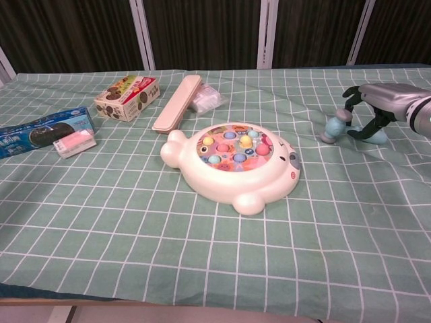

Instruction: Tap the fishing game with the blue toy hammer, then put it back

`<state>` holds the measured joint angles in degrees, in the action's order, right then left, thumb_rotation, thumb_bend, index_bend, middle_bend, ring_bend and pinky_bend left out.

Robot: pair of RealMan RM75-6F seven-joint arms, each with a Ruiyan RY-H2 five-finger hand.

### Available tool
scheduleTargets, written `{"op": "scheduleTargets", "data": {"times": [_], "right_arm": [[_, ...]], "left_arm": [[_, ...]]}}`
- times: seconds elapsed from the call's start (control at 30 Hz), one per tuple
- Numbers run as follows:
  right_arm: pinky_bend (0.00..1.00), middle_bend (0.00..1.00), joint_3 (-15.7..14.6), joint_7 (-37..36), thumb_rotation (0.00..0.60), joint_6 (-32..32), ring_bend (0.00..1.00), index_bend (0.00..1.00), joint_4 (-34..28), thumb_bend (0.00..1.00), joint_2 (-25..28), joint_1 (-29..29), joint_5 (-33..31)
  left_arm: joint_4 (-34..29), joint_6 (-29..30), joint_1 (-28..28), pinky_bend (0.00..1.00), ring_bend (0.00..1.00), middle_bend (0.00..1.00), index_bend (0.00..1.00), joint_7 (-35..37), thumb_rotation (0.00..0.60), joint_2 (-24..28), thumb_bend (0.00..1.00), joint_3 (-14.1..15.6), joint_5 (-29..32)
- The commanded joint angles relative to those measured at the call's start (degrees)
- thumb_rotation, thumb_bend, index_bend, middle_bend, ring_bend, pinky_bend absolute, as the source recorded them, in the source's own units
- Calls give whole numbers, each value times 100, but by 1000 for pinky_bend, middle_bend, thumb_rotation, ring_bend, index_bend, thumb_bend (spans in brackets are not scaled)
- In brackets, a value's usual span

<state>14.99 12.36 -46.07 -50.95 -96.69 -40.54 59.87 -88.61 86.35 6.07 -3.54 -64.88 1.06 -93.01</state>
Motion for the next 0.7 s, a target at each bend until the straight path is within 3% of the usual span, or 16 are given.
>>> {"op": "scheduleTargets", "data": {"times": [0.03, 0.4, 0.5, 0.7], "right_arm": [[103, 198, -4, 17, 600, 11, 62, 637, 12, 528, -3, -2, -15], [136, 236, 5, 174, 600, 26, 95, 666, 118, 535, -70, -19, -141], [174, 304, 8, 225, 600, 12, 162, 691, 157, 541, -104, -23, -171], [395, 442, 14, 356, 600, -45, 384, 743, 223, 552, -170, -30, -221]], "left_arm": [[1, -2, 1, 97, 22, 56, 0, -2, 600, -1, 405, 1, -3], [-6, -6, 1, 97, 22, 56, 0, 1, 600, 4, 405, 1, -1], [-4, 0, -2, 97, 22, 56, 0, 8, 600, 4, 405, 1, -4], [-1, 15, -7, 97, 22, 56, 0, 11, 600, 3, 405, 5, -20]]}}
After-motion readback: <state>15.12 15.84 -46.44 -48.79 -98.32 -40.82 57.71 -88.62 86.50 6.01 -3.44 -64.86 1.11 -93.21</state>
